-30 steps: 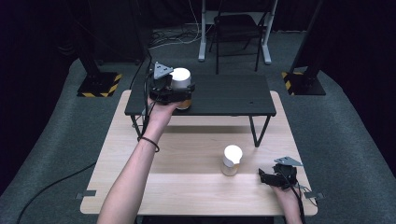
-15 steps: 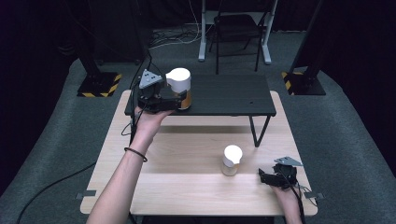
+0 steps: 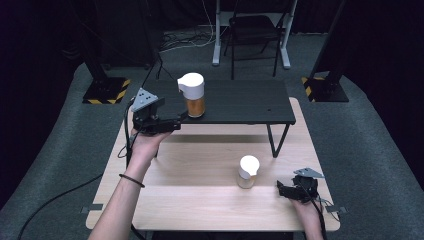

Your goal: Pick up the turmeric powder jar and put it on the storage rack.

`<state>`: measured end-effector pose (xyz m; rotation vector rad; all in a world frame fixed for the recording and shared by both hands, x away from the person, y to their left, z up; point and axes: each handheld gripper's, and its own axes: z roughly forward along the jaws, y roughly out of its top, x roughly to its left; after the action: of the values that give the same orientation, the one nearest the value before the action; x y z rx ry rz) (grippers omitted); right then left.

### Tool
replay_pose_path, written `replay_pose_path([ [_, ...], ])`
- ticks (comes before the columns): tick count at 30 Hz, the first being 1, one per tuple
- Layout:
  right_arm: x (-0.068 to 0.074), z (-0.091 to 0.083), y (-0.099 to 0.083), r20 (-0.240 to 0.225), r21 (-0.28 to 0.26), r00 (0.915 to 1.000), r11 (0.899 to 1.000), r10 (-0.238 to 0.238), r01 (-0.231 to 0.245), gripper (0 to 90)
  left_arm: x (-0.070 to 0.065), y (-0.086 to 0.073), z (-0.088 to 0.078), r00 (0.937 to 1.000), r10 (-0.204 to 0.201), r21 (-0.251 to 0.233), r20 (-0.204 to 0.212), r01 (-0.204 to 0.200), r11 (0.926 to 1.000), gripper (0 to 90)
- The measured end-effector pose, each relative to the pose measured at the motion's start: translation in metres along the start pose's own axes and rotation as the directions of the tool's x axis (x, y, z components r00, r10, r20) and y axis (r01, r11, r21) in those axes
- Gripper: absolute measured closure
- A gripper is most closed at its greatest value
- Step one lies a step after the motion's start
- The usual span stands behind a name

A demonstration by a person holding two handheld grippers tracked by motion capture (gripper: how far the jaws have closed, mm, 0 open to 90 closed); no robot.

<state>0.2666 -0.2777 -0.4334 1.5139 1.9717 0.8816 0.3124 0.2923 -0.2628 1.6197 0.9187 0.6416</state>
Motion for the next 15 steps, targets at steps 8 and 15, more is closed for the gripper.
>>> replay_pose_path([
  [8, 0.0, 0.0, 0.0, 0.0, 0.0, 1.0, 1.0, 0.0, 0.0, 9.8, 0.003, -0.023, -0.023, 0.9999, -0.007, -0.033, -0.012, 0.007, 0.9994, 9.8],
  [15, 0.0, 0.0, 0.0, 0.001, 0.0, 1.0, 1.0, 0.001, -0.001, 9.8, 0.003, -0.04, -0.033, 0.9999, 0.001, -0.025, -0.014, -0.002, 0.9997, 9.7],
])
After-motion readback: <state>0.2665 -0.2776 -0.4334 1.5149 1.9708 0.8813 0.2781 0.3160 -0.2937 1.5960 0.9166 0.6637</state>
